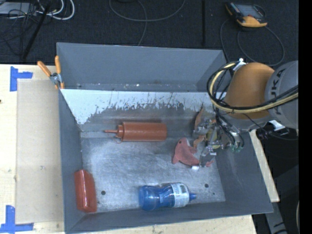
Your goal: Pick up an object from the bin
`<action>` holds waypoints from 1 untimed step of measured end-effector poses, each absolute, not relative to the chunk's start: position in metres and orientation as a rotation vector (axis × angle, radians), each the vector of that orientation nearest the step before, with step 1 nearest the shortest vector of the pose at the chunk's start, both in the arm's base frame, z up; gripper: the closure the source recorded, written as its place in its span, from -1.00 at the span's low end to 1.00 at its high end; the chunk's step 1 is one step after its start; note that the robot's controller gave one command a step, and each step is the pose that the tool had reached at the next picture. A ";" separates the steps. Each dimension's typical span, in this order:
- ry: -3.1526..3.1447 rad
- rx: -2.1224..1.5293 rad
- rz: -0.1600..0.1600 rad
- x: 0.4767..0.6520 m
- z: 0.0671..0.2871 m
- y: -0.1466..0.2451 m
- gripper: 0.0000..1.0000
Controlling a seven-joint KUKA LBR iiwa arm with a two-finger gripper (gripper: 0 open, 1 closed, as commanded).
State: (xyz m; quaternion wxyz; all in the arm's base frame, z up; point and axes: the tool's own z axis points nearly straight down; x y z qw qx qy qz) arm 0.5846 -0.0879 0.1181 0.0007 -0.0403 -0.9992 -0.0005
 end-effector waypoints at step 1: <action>-3.142 -0.108 0.000 0.579 0.089 -0.081 -1.00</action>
Offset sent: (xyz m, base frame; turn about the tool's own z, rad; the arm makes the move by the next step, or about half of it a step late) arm -0.0066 0.0052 -0.0481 0.2093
